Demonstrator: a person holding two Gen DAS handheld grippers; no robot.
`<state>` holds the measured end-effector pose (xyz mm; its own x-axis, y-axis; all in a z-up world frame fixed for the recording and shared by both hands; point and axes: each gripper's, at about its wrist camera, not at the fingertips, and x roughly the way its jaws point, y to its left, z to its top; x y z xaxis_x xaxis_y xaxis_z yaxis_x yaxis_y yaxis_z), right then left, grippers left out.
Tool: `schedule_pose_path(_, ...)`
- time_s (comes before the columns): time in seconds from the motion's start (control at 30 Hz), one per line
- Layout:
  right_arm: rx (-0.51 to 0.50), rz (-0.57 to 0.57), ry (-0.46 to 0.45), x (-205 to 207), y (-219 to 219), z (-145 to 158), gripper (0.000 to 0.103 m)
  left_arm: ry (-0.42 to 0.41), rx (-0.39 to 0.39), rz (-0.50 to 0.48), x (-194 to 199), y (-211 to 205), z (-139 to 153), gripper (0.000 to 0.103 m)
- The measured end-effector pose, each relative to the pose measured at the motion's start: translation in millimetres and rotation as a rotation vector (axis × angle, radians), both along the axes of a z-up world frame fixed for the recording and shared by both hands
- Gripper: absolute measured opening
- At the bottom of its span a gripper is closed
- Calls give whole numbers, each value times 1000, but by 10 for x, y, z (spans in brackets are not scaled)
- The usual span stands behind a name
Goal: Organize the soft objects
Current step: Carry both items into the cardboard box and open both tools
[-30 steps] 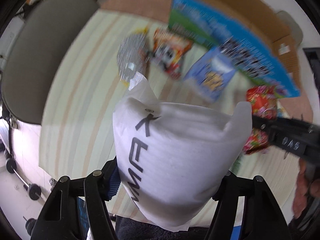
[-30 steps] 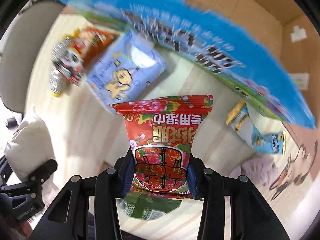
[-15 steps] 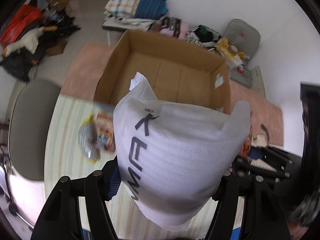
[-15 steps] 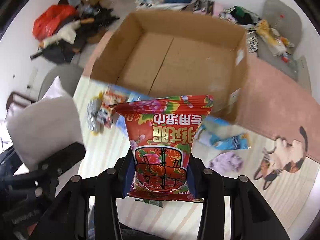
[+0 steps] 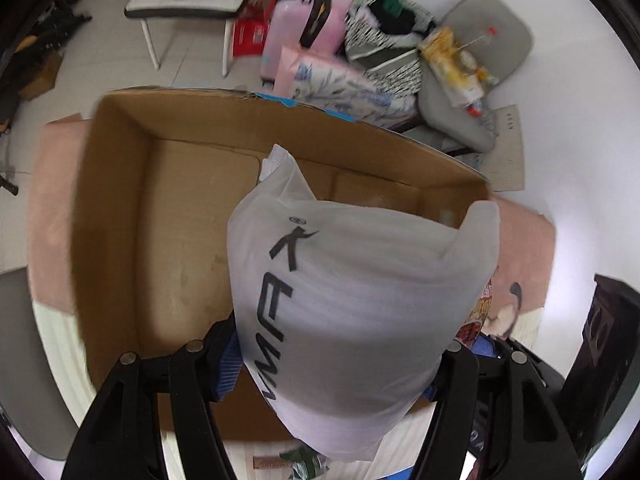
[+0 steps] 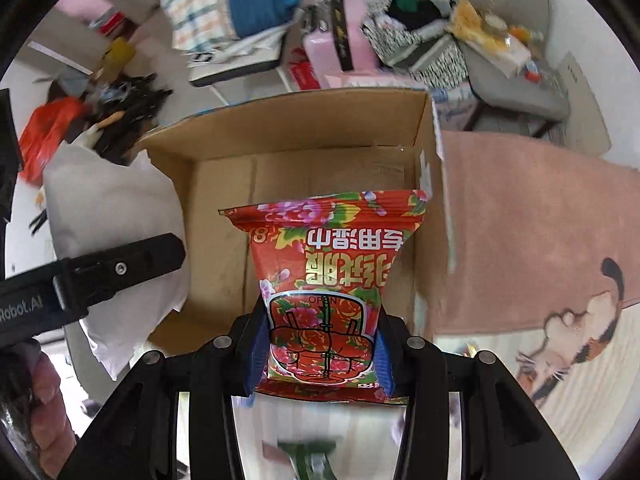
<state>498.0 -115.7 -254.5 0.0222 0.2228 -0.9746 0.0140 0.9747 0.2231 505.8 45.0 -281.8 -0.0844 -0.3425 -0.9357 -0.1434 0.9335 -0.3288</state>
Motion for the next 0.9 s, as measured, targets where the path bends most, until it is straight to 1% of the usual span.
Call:
schedule_pose_path(0.13, -12, -27, 33, 290, 52, -413, 46, 81, -5, -25, 301, -64, -384, 65)
schedule_pose_path(0.2, -18, -29, 41, 384, 84, -559, 46, 105, 22, -44, 461, -130, -487, 65)
schedule_pose_path(0.23, -23, -33, 45, 433, 94, -632, 46, 113, 26, -50, 480, -155, -537, 65)
schedule_pose_path(0.37, -38, -31, 52, 549, 89, -859, 46, 120, 33, -89, 530, -263, -628, 66)
schedule_pose_path(0.5, -59, -26, 51, 632, 96, -978, 46, 144, 51, -120, 562, -363, -740, 67)
schedule_pose_path(0.6, -87, -19, 60, 660, 116, -1027, 47, 142, 60, -144, 518, -403, -696, 68)
schedule_pose_path(0.63, -87, -23, 65, 661, 107, -1037, 48, 128, 74, -150, 507, -402, -660, 71)
schedule_pose_path(0.67, -92, -27, 67, 659, 99, -1035, 53, 104, 95, -158, 494, -400, -592, 74)
schedule_pose_path(0.7, -100, -29, 68, 653, 89, -1027, 60, 87, 100, -161, 490, -391, -552, 82)
schedule_pose_path(0.73, -85, -30, 65, 638, 84, -1006, 61, 74, 102, -163, 479, -381, -502, 90)
schedule_pose_path(0.77, -76, -31, 69, 627, 76, -994, 64, 61, 111, -163, 464, -369, -451, 90)
schedule_pose_path(0.83, -94, -27, 71, 581, 87, -934, 65, 27, 149, -168, 422, -338, -329, 92)
schedule_pose_path(0.87, -121, -22, 67, 549, 100, -889, 71, -1, 179, -174, 386, -323, -241, 96)
schedule_pose_path(0.9, -139, -20, 63, 525, 100, -853, 80, -17, 193, -177, 374, -312, -208, 102)
